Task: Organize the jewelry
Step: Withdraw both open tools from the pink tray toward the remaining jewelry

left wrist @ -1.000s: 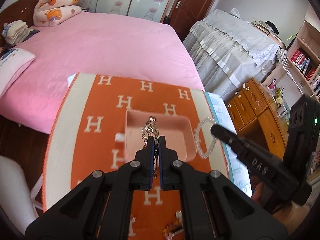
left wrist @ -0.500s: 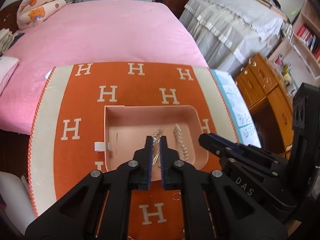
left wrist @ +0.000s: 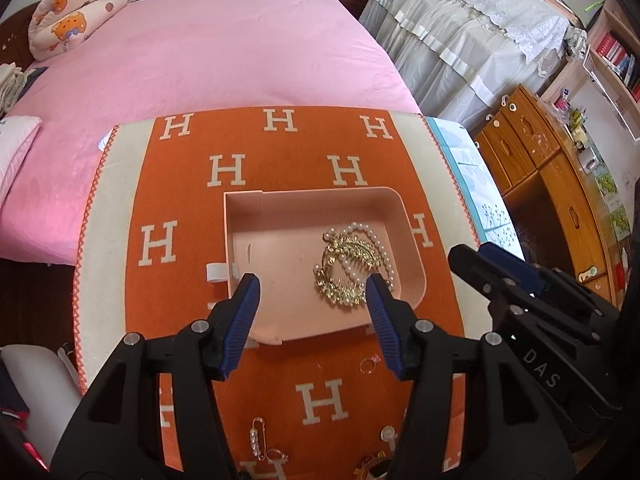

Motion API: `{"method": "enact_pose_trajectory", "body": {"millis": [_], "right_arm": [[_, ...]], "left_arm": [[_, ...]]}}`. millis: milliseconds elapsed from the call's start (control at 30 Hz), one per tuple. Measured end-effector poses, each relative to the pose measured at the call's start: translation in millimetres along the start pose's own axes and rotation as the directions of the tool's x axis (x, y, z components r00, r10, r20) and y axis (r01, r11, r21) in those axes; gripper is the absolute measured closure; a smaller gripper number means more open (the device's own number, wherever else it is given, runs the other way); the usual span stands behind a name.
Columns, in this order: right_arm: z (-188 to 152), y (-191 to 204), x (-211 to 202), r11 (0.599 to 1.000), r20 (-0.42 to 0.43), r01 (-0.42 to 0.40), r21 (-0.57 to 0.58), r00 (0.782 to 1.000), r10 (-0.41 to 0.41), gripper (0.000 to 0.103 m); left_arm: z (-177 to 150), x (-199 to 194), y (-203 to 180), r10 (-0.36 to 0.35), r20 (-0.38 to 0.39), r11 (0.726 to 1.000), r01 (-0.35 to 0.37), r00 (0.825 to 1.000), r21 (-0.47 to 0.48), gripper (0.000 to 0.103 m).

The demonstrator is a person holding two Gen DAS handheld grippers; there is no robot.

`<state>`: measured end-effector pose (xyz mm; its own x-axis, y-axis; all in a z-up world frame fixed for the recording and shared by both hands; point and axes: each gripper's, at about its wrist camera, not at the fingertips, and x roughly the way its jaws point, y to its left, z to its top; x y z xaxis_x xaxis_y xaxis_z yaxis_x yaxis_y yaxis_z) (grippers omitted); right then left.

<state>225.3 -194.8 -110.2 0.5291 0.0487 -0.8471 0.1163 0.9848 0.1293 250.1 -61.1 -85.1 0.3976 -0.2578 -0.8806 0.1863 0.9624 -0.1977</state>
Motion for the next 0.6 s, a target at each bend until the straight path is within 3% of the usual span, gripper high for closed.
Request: {"method": "enact_pose_trajectory", "body": {"millis": [267,600], "right_arm": [[-10.4,7.1,-40.9,1.000,0.023,0.011,0.008,1.000,-0.011,0.069],[-41.5,11.5,-93.7,0.998,0.035,0.009,-0.067,0.999,-0.007,0.069]], "left_arm": [[-10.2,-39.7,-10.2,0.023,0.032,0.999,-0.025,0.999,0.048,0.051],[-46.8,-98.8,-15.7,0.095,0.086,0.995,-0.095,0.992,-0.006,0.051]]}}
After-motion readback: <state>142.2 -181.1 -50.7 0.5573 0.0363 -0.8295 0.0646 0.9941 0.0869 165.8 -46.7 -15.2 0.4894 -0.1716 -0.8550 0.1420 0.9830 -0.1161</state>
